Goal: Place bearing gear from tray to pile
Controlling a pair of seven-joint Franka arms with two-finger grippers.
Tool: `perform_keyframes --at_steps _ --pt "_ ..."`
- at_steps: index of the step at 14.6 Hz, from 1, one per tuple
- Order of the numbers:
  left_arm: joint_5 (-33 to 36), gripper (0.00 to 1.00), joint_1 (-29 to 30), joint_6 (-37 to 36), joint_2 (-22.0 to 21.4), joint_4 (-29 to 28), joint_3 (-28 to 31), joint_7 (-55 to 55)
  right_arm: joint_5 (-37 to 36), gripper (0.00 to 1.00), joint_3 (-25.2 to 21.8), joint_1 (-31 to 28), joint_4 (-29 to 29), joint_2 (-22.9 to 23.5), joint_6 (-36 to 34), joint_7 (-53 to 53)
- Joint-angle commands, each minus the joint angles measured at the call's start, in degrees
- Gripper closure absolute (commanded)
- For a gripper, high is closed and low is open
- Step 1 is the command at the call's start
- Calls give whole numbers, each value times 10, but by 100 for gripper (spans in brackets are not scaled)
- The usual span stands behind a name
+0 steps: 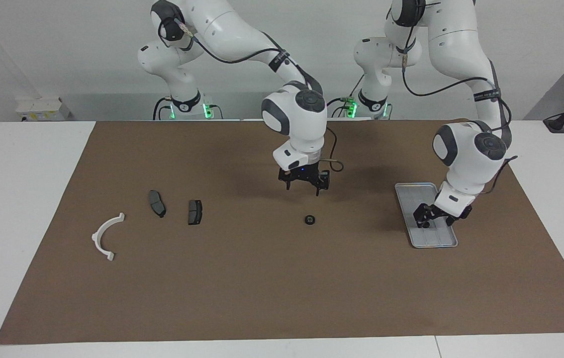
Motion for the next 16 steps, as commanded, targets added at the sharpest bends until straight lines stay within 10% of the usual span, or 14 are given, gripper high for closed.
perform_keyframes --at_steps 1,13,16 --pt "-10 0 -6 20 -13 -34 8 2 -10 0 -3 1 69 52 -25 33" --pt "-10 0 1 60 -9 -62 8 7 -10 0 -7 -2 183 143 -52 44" --pt "-10 57 -2 57 -9 -62 8 2 -10 0 -8 -3 184 155 -41 45"
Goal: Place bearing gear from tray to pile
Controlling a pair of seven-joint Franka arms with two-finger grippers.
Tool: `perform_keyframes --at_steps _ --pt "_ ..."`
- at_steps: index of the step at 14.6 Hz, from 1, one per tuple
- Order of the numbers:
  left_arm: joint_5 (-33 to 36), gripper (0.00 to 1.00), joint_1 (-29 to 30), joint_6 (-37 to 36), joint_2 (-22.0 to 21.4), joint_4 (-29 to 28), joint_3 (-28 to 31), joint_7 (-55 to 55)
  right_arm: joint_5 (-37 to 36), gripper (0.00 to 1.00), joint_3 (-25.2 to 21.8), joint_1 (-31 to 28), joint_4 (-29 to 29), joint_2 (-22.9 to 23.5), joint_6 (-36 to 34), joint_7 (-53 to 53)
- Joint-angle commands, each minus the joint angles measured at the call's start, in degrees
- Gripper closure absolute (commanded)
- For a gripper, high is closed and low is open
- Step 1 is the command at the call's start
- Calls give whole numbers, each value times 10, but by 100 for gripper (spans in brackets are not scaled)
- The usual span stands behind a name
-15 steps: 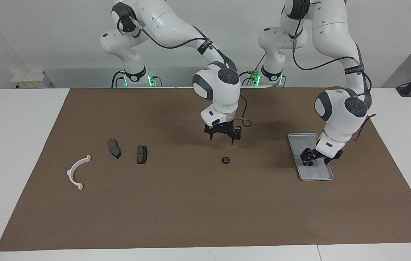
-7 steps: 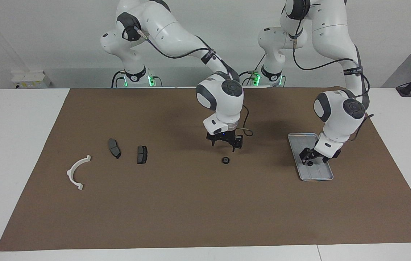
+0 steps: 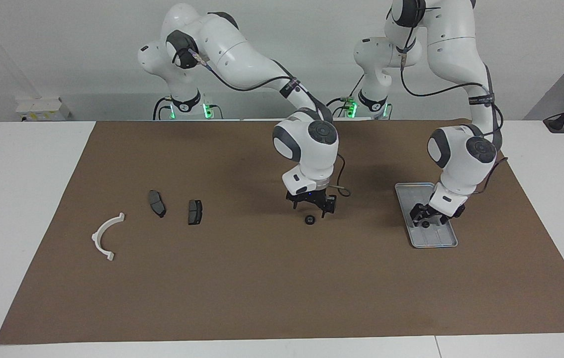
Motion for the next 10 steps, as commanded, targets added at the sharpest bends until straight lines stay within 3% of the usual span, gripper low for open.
perform_keyframes --at_steps 1,3,6,8,10 --pt "-10 70 -4 13 -9 -16 4 2 -9 0 0 0 32 28 -10 18" --pt "-10 98 -4 12 -9 -15 4 1 -9 0 0 0 29 31 -9 19" --pt "-10 100 1 2 -8 3 4 0 -9 0 0 0 29 35 -10 20" --pt "-15 100 2 -77 -11 65 4 0 -9 2 0 0 29 35 -11 20" --pt "-42 100 14 -172 -9 150 4 1 -9 11 0 0 29 35 -11 20"
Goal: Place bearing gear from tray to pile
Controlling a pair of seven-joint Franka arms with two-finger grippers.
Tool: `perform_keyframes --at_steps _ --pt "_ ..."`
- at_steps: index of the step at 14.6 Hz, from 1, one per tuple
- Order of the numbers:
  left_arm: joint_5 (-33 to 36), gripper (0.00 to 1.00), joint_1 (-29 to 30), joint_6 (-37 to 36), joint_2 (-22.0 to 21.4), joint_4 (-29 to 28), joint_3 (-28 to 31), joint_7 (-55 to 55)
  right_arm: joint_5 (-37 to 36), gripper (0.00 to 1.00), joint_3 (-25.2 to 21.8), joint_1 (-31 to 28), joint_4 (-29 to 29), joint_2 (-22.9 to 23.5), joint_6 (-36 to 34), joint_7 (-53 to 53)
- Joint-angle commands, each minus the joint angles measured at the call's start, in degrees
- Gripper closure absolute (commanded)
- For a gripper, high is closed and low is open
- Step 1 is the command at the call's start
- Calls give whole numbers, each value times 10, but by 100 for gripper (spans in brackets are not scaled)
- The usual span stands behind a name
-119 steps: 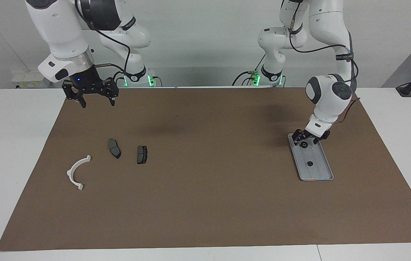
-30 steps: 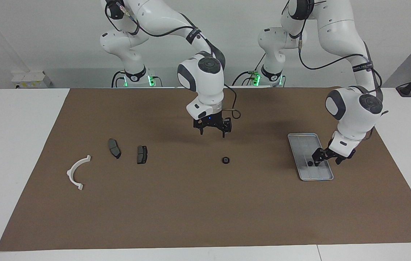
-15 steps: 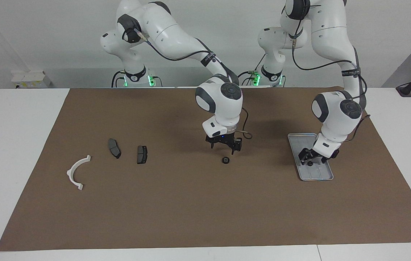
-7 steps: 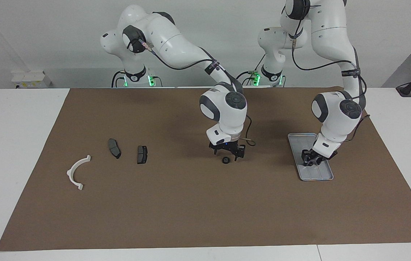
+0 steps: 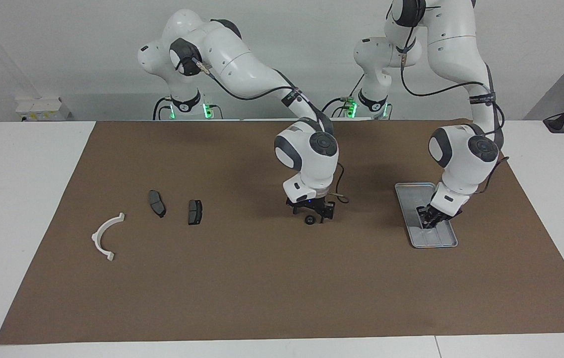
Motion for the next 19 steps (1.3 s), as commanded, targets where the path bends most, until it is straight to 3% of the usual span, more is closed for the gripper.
perform_keyframes --at_steps 1,5,10,12,13,14,16,17,19 --pt "-33 100 13 -110 -3 106 0 1 -9 17 1 0 20 11 -10 19" --pt "-44 100 2 -30 -1 88 1 -65 -9 40 1 -4 22 12 -11 20" --pt "-41 100 -25 14 7 86 2 -361 -8 65 1 -5 22 13 -11 20" --pt "-36 100 -24 24 10 86 3 -447 -8 86 2 -6 22 13 -10 20" --pt "-1 100 -23 16 8 81 2 -407 -8 98 2 -6 22 13 -10 20" --pt "54 100 -19 -4 0 59 1 -283 -8 100 2 -6 22 13 -10 19" --pt "58 100 -13 -27 -15 40 0 -117 -9 100 1 -8 22 12 -13 18" --pt "46 100 -17 -19 -14 41 0 -161 -9 100 0 -11 23 9 -17 15" --pt "-24 100 -33 61 -5 46 0 -399 -9 100 2 -25 23 -4 -39 6"
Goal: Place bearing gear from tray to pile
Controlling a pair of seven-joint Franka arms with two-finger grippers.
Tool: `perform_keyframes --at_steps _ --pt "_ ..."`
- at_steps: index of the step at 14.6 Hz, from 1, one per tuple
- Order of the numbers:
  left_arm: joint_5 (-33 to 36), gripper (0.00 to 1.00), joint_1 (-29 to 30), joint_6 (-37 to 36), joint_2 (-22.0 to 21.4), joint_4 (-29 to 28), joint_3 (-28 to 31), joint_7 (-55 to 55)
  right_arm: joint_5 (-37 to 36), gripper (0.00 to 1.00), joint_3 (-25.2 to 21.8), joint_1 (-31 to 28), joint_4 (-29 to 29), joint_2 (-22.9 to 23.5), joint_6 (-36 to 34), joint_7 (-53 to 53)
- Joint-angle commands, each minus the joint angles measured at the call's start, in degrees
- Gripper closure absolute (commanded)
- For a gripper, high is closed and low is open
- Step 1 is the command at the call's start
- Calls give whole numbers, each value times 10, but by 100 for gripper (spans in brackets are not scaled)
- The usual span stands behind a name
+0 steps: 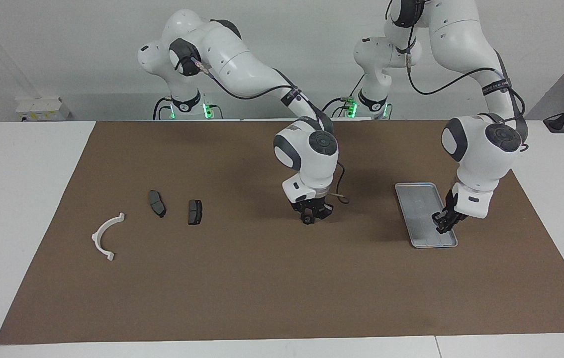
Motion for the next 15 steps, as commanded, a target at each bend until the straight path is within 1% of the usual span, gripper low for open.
perform_keyframes --at_steps 1,2,3,4,5,6,7,8,9,10,11,12,14,15 --pt "-23 100 -22 90 -10 -25 1 -162 -9 100 5 -25 11 -18 -43 -15" --pt "5 100 -17 66 -19 -45 1 -52 -7 100 5 -33 11 -31 -59 -36" --pt "10 100 -9 30 -26 -50 1 111 -6 100 6 -42 11 -43 -80 -58" --pt "-5 100 -3 16 -27 -46 1 128 -4 100 6 -53 11 -56 -93 -82" --pt "-38 100 -9 23 -23 -41 1 38 -2 100 6 -64 11 -69 -100 -109" --pt "-44 100 -13 55 -20 -38 2 -63 1 100 8 -78 9 -81 -108 -143" --pt "5 100 -12 54 -23 -46 1 -11 2 100 9 -90 9 -94 -122 -185" --pt "24 100 -7 27 -27 -48 0 93 2 100 9 -104 8 -106 -136 -223" --pt "7 100 -13 11 -27 -42 0 115 2 100 10 -118 5 -118 -147 -260" --pt "-9 100 -23 11 -24 -34 -1 62 2 100 9 -129 5 -126 -161 -297" --pt "-6 100 -49 5 -22 -21 -1 26 2 100 9 -141 5 -134 -172 -333" --pt "-4 100 -66 1 -22 -19 0 16 2 100 9 -155 4 -141 -181 -368" --pt "-1 100 -115 -9 -22 -17 1 -39 2 100 9 -181 2 -152 -195 -433" --pt "3 100 -134 -29 -22 -11 1 -50 3 100 9 -194 0 -156 -197 -464"
